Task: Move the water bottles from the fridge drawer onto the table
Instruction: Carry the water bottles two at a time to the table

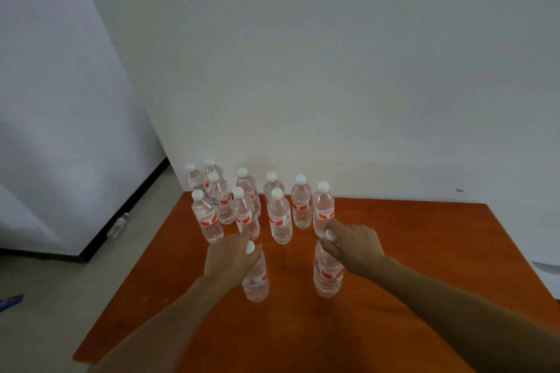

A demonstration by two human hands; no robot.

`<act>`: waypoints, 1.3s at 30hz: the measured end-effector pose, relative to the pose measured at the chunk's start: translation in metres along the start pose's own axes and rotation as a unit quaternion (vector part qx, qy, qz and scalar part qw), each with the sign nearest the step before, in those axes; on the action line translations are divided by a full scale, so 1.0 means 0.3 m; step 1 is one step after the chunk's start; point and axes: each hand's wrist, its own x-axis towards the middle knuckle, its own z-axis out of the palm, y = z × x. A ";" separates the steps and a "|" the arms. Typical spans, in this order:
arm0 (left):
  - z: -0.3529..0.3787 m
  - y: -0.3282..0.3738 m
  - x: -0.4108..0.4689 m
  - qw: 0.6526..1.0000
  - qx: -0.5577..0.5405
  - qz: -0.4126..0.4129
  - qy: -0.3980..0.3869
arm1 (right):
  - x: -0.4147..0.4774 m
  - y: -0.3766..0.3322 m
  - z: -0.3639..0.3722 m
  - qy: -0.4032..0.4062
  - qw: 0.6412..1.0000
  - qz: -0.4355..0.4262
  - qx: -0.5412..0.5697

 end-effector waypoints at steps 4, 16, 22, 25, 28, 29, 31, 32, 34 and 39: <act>0.055 -0.043 0.168 1.000 -0.025 -0.007 -0.012 | 0.196 0.019 0.083 -0.023 1.000 0.003 0.006; 0.220 -0.168 0.510 0.998 -0.015 0.048 -0.045 | 0.491 0.018 0.241 -0.026 0.997 0.052 0.052; 0.252 -0.228 0.564 0.990 -0.046 0.116 -0.071 | 0.480 -0.014 0.278 -0.034 0.987 0.133 0.079; 0.239 -0.251 0.572 0.979 -0.037 0.182 -0.086 | 0.447 -0.053 0.267 -0.043 0.981 0.170 0.087; 0.190 -0.258 0.577 0.968 -0.027 0.233 -0.090 | 0.394 -0.104 0.237 -0.038 0.970 0.224 0.088; 0.168 -0.253 0.579 0.966 -0.029 0.243 -0.084 | 0.367 -0.116 0.225 -0.036 0.966 0.245 0.081; 0.132 -0.232 0.576 0.960 -0.035 0.268 -0.067 | 0.298 -0.129 0.192 -0.036 0.956 0.284 0.064; 0.117 -0.214 0.572 0.956 -0.037 0.286 -0.058 | 0.254 -0.127 0.174 -0.039 0.952 0.299 0.055; 0.095 -0.156 0.559 0.942 -0.033 0.332 -0.041 | 0.151 -0.111 0.138 -0.051 0.942 0.328 0.044; 0.070 0.087 0.451 0.902 -0.049 0.426 -0.041 | -0.187 -0.048 0.026 -0.043 0.907 0.417 0.034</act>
